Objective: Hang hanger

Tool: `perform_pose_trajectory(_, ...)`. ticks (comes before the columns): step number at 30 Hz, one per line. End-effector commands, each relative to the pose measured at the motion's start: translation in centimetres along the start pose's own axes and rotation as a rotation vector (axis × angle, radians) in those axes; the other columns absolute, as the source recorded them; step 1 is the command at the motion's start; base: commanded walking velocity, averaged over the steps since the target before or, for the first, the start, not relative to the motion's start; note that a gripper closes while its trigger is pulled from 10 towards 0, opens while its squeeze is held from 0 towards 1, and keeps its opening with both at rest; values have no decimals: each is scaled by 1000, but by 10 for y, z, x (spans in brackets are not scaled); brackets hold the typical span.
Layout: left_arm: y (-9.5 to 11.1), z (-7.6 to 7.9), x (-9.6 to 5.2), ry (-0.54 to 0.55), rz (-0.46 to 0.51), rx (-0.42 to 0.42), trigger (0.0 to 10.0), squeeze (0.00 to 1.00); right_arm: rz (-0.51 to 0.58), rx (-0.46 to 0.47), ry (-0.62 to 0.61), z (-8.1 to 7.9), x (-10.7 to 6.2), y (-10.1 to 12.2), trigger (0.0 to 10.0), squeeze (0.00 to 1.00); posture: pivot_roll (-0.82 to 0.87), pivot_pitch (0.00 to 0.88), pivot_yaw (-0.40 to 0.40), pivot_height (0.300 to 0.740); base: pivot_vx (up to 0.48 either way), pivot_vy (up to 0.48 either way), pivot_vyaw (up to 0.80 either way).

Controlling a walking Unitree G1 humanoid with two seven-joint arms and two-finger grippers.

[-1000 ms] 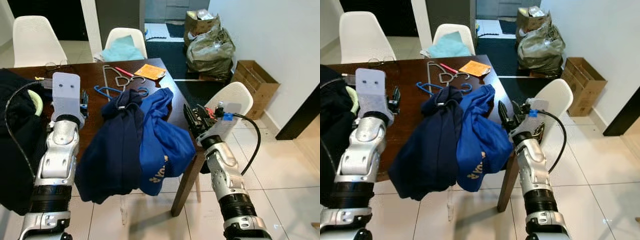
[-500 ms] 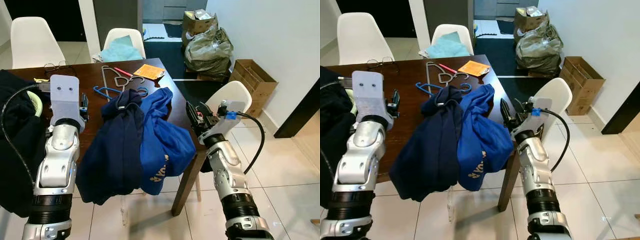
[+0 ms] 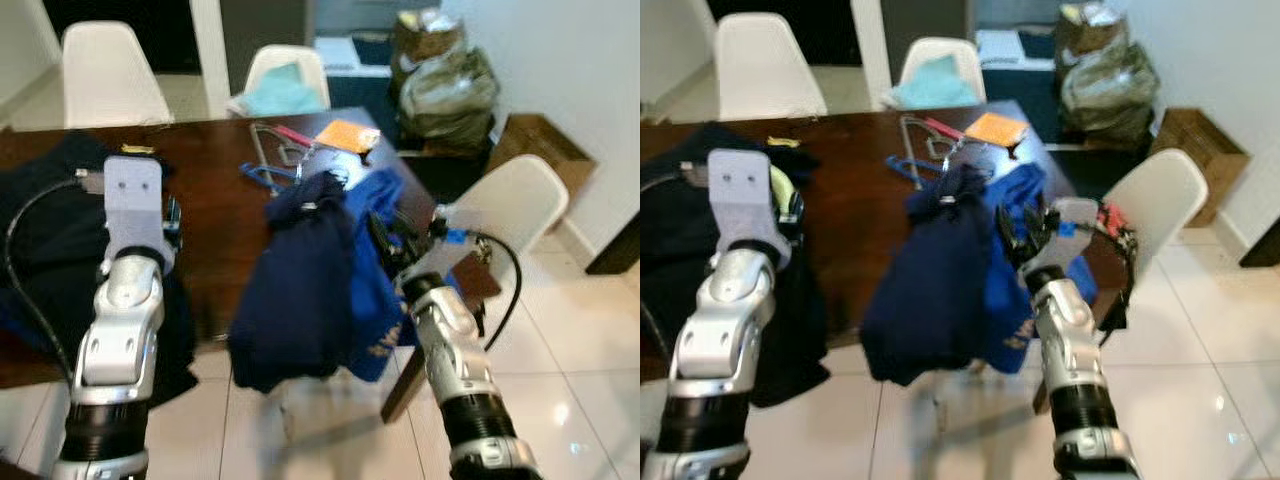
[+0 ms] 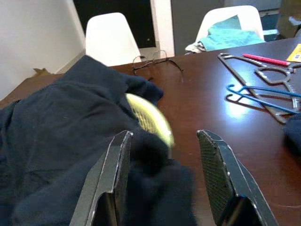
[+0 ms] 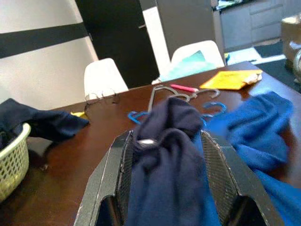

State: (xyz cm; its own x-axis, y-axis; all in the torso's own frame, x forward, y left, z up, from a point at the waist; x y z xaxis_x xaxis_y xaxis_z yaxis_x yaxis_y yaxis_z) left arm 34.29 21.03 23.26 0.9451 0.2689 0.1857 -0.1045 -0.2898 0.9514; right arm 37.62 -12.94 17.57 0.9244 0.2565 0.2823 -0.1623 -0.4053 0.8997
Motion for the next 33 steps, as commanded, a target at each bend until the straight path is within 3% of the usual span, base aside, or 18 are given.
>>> perform_pose_trajectory(1,-5,-3,-1,0,-24,9,10000,0,-16,11,5,-3,-1,-5,10000,0,9,95,-62,740,0,480,0)
perform_pose_trajectory(5,-5,-3,1,4,-32,7,10000,0,-11,13,-4,-2,-2,-4,10000,0,5,94,-56,740,0,240,0)
perform_pose_trajectory(15,-11,-2,0,-2,-81,-2,10000,0,-8,12,-22,1,-6,-5,10000,0,5,92,-48,740,0,-480,0)
perform_pose_trajectory(21,-11,-6,2,18,-83,-28,10000,0,-11,13,-18,1,-5,-5,10000,0,5,86,-47,740,0,0,0)
perform_pose_trajectory(27,-11,-8,3,18,-79,8,10000,0,-10,14,-13,-1,-5,-5,10000,0,8,79,-48,740,0,0,0)
perform_pose_trajectory(31,-11,-5,7,-40,-68,53,10000,0,-7,14,-13,-2,-5,-5,10000,0,8,75,-48,740,0,0,0)
perform_pose_trajectory(33,-9,-16,14,-9,-60,55,10000,0,-3,15,-10,-4,-4,-5,10000,0,10,71,-44,740,0,0,0)
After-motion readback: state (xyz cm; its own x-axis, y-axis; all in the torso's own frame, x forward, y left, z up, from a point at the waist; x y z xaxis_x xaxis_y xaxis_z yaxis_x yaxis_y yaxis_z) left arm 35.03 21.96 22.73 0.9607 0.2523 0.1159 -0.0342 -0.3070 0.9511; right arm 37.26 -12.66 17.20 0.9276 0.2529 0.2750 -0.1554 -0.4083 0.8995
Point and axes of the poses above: a point about 5 cm out from each wrist's last joint towards the gripper, its own x axis pointing out of the wrist towards the gripper, its own y axis along the axis of the wrist's last joint, z = x × y, the point moved 3 cm from there along x, pointing out of the wrist towards the gripper, and after that the axes turned 6 degrees about x, right-handed, at the moved point
